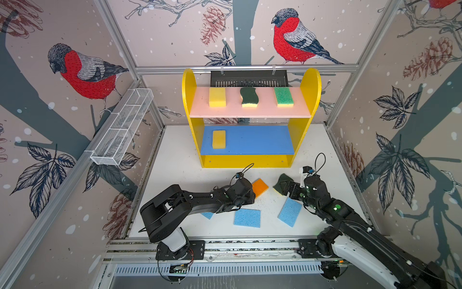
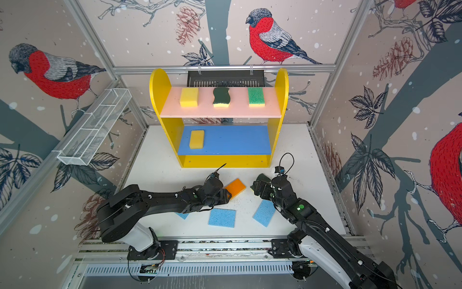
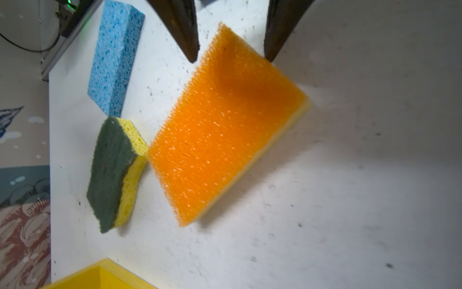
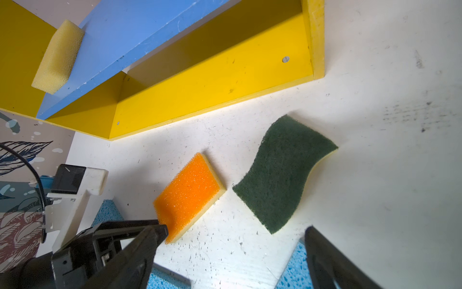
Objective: Arrange cleaning sponges on a shelf
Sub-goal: Move the cleaning sponge to the center of the table, then pick up the cleaning sponge from the center of the table.
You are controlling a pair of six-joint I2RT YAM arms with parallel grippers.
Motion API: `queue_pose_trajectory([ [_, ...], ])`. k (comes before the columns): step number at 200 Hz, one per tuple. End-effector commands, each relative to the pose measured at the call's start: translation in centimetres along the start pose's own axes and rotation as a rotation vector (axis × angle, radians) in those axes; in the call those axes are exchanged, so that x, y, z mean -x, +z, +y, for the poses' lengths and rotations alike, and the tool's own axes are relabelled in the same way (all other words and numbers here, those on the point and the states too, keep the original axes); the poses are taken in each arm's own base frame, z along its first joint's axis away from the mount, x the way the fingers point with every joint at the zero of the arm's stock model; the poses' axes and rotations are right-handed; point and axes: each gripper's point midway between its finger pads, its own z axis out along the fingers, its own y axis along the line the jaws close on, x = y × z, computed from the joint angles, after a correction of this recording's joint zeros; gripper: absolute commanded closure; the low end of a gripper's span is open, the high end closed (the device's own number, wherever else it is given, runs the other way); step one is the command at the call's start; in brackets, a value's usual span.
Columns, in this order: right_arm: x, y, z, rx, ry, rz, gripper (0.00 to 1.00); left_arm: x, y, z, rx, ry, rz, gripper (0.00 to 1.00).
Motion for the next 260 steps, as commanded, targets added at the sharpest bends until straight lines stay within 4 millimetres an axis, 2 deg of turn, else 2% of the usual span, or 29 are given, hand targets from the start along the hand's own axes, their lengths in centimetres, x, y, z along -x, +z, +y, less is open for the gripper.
queue_pose_trajectory([
  [1,0.4,-0.1,0.2,0.007,0.004,-0.019,0.07,-0.6,-0.2,-2.9,-0.111,0.118,0.061,0.47],
  [21,0.5,-0.3,0.0,-0.003,0.0,-0.025,0.07,-0.6,-0.7,-3.5,-0.081,0.228,0.084,0.42],
  [42,0.4,-0.4,-0.2,-0.009,-0.004,-0.028,0.07,0.2,-1.7,-1.6,0.073,0.362,0.061,0.33],
  [63,0.3,-0.4,-0.5,-0.018,-0.004,-0.033,0.07,0.7,-2.6,0.3,0.2,0.498,0.04,0.28],
  [93,0.4,-0.3,-0.5,-0.022,-0.005,-0.033,0.07,0.2,-2.1,1.3,0.249,0.623,0.042,0.23],
  [145,0.6,-0.7,-0.9,-0.047,-0.008,-0.041,0.07,-0.1,-0.6,-0.1,0.167,0.726,0.016,0.16],
  [260,0.5,-0.8,-1.4,-0.069,0.0,-0.046,0.06,-0.5,2.4,-0.5,0.157,0.768,0.055,0.13],
])
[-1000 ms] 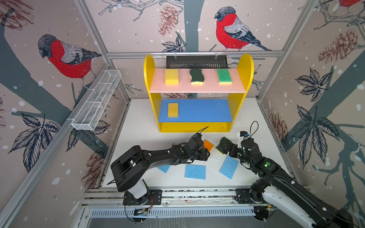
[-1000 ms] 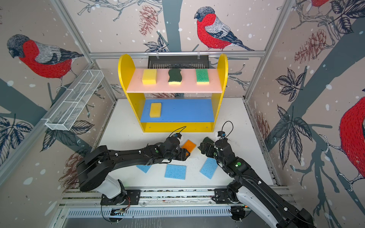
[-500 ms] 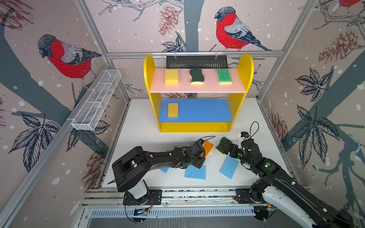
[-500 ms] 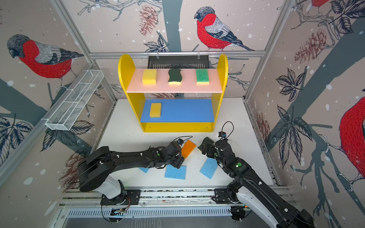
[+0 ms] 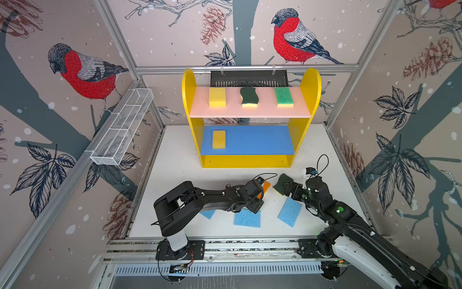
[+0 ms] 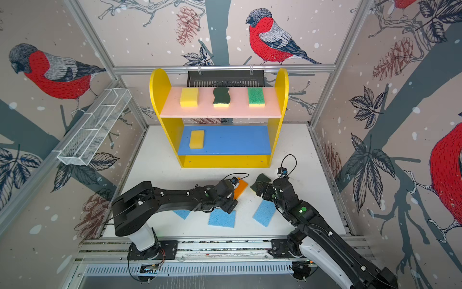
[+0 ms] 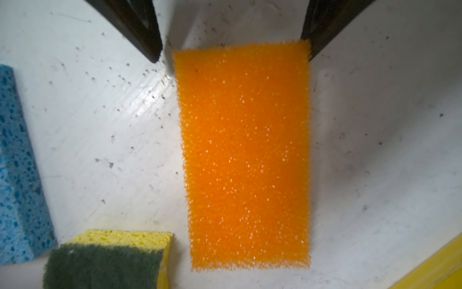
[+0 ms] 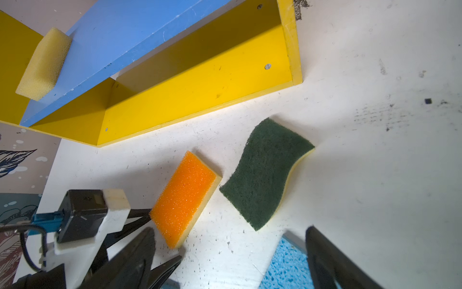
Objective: Arrange cleaning sponges on a shelf
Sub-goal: Pick up the cleaning sponge from the center of the table.
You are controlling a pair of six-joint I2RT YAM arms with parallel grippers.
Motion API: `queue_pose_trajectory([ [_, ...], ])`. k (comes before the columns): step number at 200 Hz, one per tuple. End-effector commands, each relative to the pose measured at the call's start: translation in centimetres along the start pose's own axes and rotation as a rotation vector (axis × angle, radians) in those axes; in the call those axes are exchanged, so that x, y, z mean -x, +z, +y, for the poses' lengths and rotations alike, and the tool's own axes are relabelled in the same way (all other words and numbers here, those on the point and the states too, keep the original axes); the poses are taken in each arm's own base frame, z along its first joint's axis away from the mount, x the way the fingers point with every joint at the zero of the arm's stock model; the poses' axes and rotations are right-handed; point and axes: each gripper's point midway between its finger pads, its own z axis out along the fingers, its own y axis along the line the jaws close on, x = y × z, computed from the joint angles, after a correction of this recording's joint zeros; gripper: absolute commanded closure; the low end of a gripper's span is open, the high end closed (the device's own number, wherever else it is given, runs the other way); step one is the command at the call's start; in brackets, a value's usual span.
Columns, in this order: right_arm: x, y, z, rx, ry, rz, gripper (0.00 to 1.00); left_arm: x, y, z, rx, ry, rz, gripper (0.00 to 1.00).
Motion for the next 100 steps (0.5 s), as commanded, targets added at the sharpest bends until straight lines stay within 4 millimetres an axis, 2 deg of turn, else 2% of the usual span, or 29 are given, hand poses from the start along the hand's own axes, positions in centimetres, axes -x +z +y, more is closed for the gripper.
queue_pose_trajectory([
  [1,0.3,0.0,-0.3,-0.019,0.001,-0.015,0.06,0.9,0.3,-0.6,-0.028,0.004,-0.02,0.12],
  [43,0.2,0.0,-0.4,-0.023,0.0,-0.012,0.06,0.9,1.4,-0.4,-0.017,0.018,0.001,0.12],
  [86,0.3,0.0,-0.6,-0.03,-0.005,-0.015,0.06,1.0,0.6,1.2,0.002,0.006,0.016,0.12],
  [92,0.3,0.0,-0.5,-0.03,-0.005,-0.016,0.06,1.0,0.4,1.6,0.005,0.001,0.014,0.1],
  [96,0.3,0.0,-0.5,-0.028,-0.005,-0.017,0.06,1.0,0.4,1.9,0.008,-0.002,0.014,0.02],
  [100,0.3,0.1,-0.5,-0.029,-0.005,-0.016,0.06,1.0,0.3,2.2,0.008,-0.005,0.017,0.02],
])
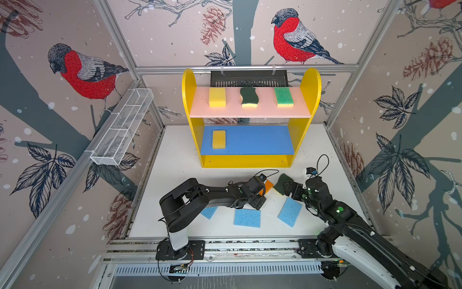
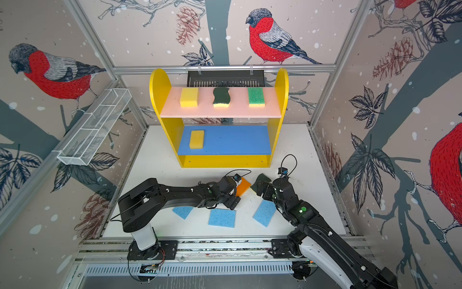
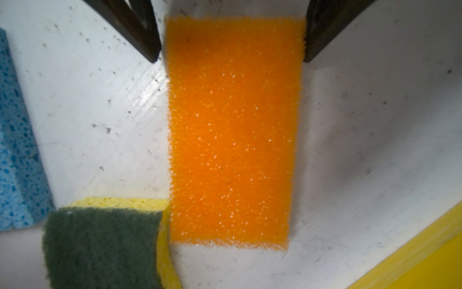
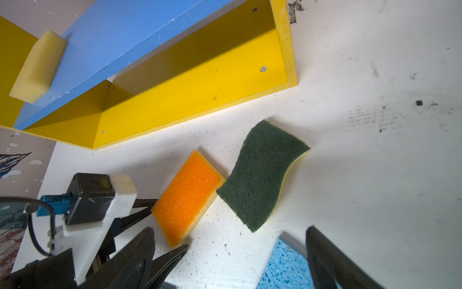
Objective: Arrange cleaning sponges on a shelf
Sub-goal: Pick up the cleaning sponge from the center of the table.
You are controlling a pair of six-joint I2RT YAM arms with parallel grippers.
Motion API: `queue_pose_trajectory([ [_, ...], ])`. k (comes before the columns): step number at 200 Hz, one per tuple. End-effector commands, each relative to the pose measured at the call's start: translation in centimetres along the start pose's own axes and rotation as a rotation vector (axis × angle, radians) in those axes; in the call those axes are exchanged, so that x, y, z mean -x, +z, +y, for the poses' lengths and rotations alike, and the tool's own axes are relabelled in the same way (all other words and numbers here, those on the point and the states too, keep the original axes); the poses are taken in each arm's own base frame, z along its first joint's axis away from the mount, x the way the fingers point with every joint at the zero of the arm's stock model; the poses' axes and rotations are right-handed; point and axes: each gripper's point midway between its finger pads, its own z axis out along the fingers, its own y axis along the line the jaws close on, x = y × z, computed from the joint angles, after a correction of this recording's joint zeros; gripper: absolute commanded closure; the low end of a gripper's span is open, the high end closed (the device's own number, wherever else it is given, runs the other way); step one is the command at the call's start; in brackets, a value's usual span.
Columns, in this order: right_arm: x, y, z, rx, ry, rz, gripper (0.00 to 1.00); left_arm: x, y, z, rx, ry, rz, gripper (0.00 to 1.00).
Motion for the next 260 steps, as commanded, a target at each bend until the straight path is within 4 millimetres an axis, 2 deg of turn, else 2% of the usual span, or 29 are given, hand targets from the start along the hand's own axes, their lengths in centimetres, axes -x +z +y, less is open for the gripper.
queue_pose_trajectory([
  [1,0.2,0.1,-0.2,-0.01,-0.005,-0.01,0.06,-0.5,-0.5,1.2,0.003,0.003,0.027,0.02],
  [27,0.0,0.2,-0.1,-0.004,-0.001,-0.004,0.06,-0.6,-0.2,1.8,-0.013,0.027,0.052,0.03],
  [75,0.3,-0.1,-0.3,-0.017,-0.003,-0.015,0.06,0.0,0.4,1.1,-0.043,0.106,0.057,0.02],
  [99,0.3,-0.1,-0.4,-0.02,-0.002,-0.016,0.06,0.4,0.7,1.9,0.001,0.149,0.059,0.02],
  [113,0.3,-0.1,-0.4,-0.021,0.001,-0.015,0.06,-0.6,1.2,2.7,0.031,0.17,0.105,0.02],
  [116,0.2,-0.1,-0.4,-0.022,0.001,-0.013,0.06,0.4,1.1,2.6,0.031,0.172,0.086,0.02],
  [125,0.2,-0.1,-0.5,-0.023,0.004,-0.012,0.06,0.6,1.2,2.8,0.032,0.182,0.084,0.02],
  [156,0.0,-0.2,-0.6,-0.021,0.01,-0.014,0.06,1.0,1.5,2.5,0.002,0.234,0.072,0.02],
  [179,0.0,-0.4,-0.8,-0.028,0.008,-0.015,0.06,0.6,1.8,2.4,-0.02,0.276,0.106,0.02],
  [202,0.0,-0.5,-1.0,-0.032,0.009,-0.02,0.05,0.2,1.8,1.4,-0.079,0.286,0.121,0.02],
  [220,0.0,-0.4,-0.9,-0.029,0.011,-0.021,0.05,-0.4,1.6,1.3,-0.093,0.265,0.142,0.05],
  [260,-0.1,-0.2,-0.9,-0.024,0.011,-0.021,0.05,-1.8,0.9,1.1,-0.107,0.217,0.177,0.18],
])
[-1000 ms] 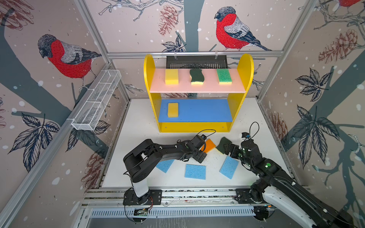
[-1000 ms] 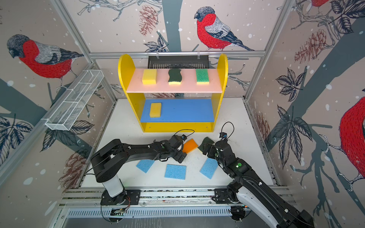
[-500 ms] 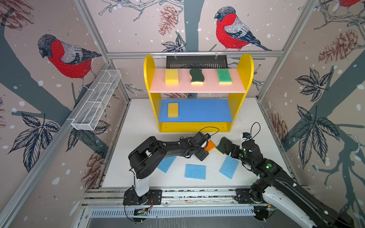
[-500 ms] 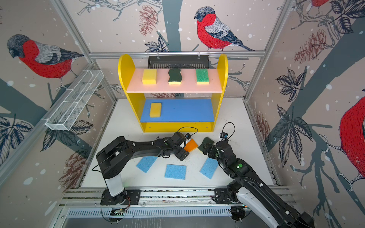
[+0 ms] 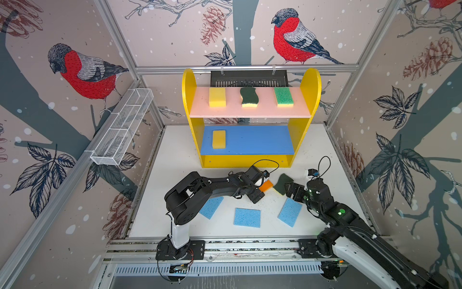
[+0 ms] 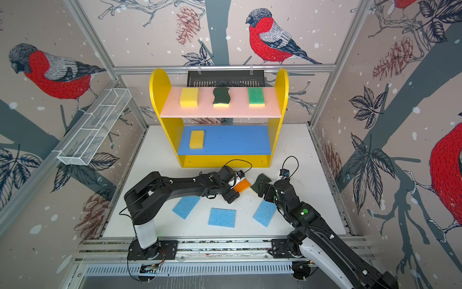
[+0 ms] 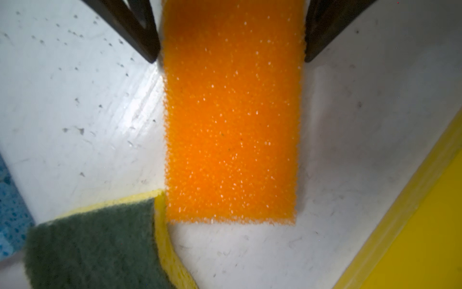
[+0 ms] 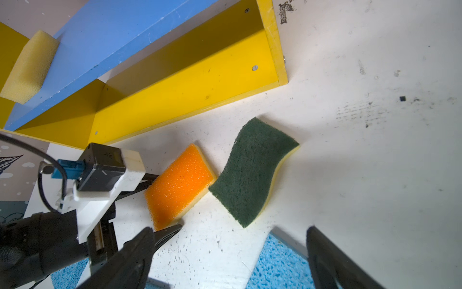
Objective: Arrange cleaning sponges on a shelf
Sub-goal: Pick up the cleaning sponge from the center of the table.
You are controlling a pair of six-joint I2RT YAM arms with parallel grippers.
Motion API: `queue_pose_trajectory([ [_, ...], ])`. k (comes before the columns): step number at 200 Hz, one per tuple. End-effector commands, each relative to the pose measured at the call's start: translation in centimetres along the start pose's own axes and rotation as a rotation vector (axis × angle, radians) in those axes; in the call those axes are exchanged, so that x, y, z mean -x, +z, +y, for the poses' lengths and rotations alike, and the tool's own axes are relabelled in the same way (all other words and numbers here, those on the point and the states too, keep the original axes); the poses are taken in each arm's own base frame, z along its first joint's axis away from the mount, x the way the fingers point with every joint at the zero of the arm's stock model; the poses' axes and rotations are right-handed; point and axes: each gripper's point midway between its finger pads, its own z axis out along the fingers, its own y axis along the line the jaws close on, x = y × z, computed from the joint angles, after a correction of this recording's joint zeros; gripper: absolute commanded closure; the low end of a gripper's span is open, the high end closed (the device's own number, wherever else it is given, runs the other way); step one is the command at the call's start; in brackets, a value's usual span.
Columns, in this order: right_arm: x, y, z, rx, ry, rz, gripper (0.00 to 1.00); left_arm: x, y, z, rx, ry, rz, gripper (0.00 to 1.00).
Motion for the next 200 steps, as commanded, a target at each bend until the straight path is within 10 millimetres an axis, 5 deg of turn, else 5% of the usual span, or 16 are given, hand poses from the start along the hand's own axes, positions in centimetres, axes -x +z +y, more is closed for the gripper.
queue_pose_trajectory([
  [1,0.3,0.1,-0.1,-0.005,0.007,-0.015,0.05,-3.1,-0.2,-0.6,-0.024,-0.025,0.111,0.18],
  [45,0.1,0.2,-0.1,-0.001,0.009,-0.011,0.05,-3.1,0.2,0.0,0.012,-0.064,0.111,0.27],
  [69,0.2,0.2,-0.1,0.0,0.009,-0.015,0.05,-2.9,0.5,0.0,0.017,-0.071,0.098,0.16],
  [101,0.1,0.2,-0.1,-0.003,0.009,-0.013,0.05,-3.1,0.8,-0.3,0.006,-0.076,0.113,0.15],
  [147,0.1,0.2,-0.1,0.001,0.009,-0.013,0.05,-4.1,0.7,-0.5,0.002,-0.093,0.132,0.32],
  [200,0.3,0.2,0.0,0.006,0.008,-0.017,0.05,-5.8,0.0,1.2,0.116,-0.163,0.181,0.37],
])
